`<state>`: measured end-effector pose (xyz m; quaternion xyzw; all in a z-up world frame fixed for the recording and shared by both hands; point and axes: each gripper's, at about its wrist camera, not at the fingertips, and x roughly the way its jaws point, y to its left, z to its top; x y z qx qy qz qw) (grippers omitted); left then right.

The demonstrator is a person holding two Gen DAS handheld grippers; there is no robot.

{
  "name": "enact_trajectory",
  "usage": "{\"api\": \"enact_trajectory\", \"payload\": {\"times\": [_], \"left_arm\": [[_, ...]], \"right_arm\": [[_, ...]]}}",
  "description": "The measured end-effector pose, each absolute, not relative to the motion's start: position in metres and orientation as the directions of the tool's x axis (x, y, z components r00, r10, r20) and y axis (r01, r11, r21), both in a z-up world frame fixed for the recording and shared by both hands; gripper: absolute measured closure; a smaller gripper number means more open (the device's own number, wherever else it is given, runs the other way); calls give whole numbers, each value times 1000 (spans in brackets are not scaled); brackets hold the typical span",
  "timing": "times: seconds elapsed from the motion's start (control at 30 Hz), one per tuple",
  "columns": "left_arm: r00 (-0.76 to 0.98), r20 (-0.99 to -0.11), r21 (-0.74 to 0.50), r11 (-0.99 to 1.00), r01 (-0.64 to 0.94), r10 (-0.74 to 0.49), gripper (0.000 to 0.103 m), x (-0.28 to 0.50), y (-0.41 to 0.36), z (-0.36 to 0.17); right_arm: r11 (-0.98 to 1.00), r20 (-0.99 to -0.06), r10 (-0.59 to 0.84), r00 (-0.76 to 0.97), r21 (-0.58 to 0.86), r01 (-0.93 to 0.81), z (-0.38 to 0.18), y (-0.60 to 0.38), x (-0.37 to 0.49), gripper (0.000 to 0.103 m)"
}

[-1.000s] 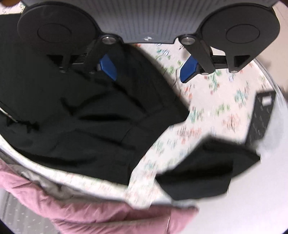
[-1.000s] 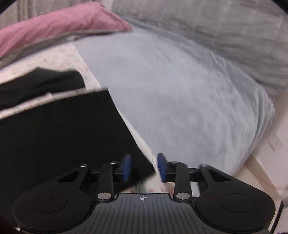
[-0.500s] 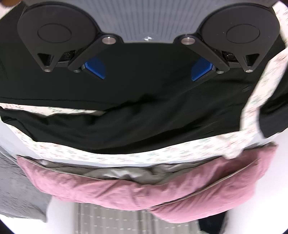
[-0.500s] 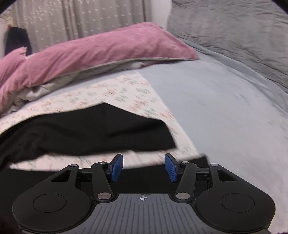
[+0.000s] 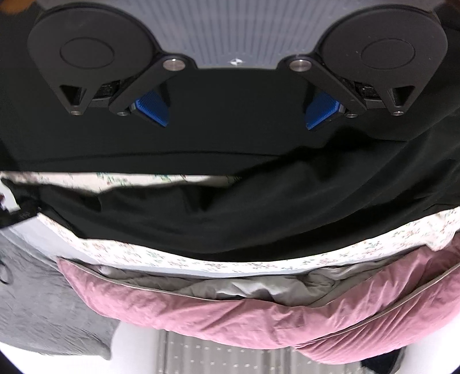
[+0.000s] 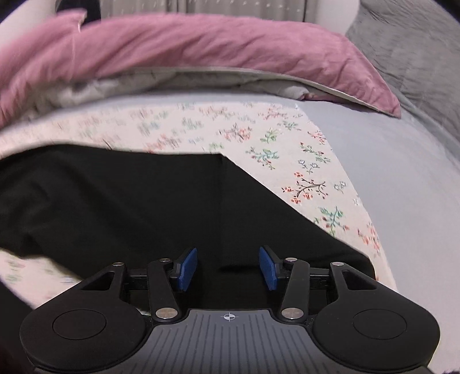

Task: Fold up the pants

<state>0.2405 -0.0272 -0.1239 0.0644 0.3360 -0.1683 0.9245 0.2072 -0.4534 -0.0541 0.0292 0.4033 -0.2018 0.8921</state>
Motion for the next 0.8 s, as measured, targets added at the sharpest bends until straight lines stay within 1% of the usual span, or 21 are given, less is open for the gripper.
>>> {"api": "enact_trajectory", "payload": {"times": [0.1, 0.23, 0.4, 0.47, 0.53, 0.6, 0.63, 0.7, 0.8], "left_arm": [[725, -633, 33, 927, 374, -270, 0, 240, -30, -126], [723, -622, 2, 923, 385, -300, 0, 246, -32, -126], [716, -621, -10, 917, 400, -319, 0, 248, -32, -126], [719, -620, -1, 917, 398, -313, 0, 250, -32, -125], [721, -620, 1, 919, 394, -309, 0, 251, -30, -123], [728, -616, 1, 924, 383, -301, 0, 254, -26, -118], [732, -614, 2, 927, 374, -294, 0, 255, -23, -114], [742, -613, 8, 936, 351, -272, 0, 258, -16, -107], [762, -607, 30, 953, 302, -223, 0, 264, 0, -95]], "right_arm": [[914, -732, -376, 568, -192, 358, -63, -456, 221, 92], [886, -712, -451, 538, -287, 363, -58, -472, 242, 93], [818, -648, -560, 516, -335, 467, -36, -522, 271, 92], [796, -632, -585, 508, -328, 508, -29, -542, 280, 88], [762, -615, -618, 489, -315, 566, -22, -554, 283, 80], [746, -605, -624, 494, -274, 607, -15, -559, 279, 68], [748, -610, -614, 502, -246, 616, -12, -558, 275, 65], [773, -633, -570, 524, -197, 603, -8, -552, 269, 54], [804, -649, -531, 545, -183, 566, -7, -534, 260, 52]]}}
